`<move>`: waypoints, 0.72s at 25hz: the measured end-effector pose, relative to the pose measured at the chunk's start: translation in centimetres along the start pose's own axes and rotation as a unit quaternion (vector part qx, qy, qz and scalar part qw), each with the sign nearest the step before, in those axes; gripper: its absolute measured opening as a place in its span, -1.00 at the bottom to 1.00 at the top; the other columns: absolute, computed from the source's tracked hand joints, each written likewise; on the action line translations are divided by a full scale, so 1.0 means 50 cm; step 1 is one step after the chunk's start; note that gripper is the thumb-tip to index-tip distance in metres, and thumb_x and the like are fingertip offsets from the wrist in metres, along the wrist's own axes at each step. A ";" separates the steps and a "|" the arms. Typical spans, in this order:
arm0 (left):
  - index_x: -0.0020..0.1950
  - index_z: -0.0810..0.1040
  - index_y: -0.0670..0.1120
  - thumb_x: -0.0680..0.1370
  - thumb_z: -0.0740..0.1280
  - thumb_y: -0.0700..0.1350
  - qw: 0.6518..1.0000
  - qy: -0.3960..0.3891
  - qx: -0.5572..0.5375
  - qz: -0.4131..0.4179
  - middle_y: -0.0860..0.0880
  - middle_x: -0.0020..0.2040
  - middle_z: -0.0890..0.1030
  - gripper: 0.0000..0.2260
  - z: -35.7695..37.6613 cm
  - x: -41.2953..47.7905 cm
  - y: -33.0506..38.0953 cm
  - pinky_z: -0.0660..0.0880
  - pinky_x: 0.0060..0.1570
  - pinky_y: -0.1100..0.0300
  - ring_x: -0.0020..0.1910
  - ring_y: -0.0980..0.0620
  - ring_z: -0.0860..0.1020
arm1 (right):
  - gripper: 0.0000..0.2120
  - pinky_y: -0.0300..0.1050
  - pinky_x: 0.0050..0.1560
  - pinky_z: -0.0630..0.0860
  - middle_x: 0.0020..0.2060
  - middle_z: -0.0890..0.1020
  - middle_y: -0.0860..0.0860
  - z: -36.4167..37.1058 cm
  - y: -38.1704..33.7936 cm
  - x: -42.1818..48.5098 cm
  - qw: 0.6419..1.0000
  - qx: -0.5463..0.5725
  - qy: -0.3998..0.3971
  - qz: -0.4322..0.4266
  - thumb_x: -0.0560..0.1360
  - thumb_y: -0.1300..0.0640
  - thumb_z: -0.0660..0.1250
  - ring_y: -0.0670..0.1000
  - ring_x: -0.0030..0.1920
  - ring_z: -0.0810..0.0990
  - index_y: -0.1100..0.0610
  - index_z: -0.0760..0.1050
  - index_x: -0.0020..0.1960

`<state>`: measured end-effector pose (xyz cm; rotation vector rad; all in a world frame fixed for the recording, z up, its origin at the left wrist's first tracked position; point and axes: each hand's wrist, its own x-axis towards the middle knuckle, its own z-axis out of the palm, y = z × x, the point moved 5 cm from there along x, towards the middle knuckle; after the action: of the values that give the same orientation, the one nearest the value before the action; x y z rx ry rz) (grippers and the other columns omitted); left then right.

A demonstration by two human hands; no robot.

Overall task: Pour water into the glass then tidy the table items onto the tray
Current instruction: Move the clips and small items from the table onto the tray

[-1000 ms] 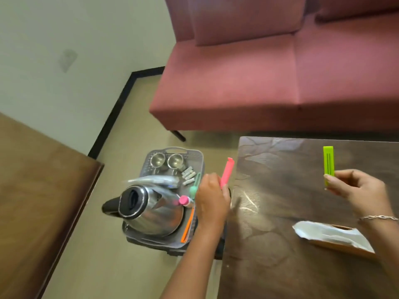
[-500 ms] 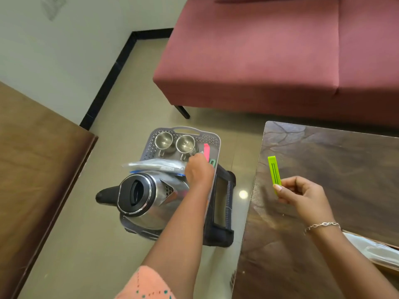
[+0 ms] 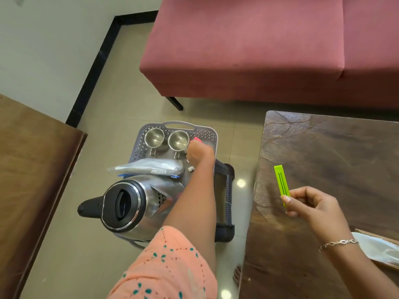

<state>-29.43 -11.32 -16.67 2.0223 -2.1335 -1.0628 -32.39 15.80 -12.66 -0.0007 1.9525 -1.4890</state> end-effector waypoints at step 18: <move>0.11 0.54 -0.21 0.55 0.18 -0.27 0.991 -0.048 -0.104 0.073 -0.18 0.12 0.59 -0.80 -0.031 -0.101 -0.101 0.38 0.08 0.13 0.14 -0.15 0.51 | -0.93 -0.20 -0.28 0.38 -0.40 0.55 0.00 0.214 -0.142 0.132 0.959 -0.259 0.011 -0.114 0.34 0.20 0.47 -0.02 -0.35 0.50 0.15 0.59 -0.21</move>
<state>-23.48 -7.18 -15.69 1.7310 -2.0736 -1.3212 -34.84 1.63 -11.22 -0.4536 2.3697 -1.0673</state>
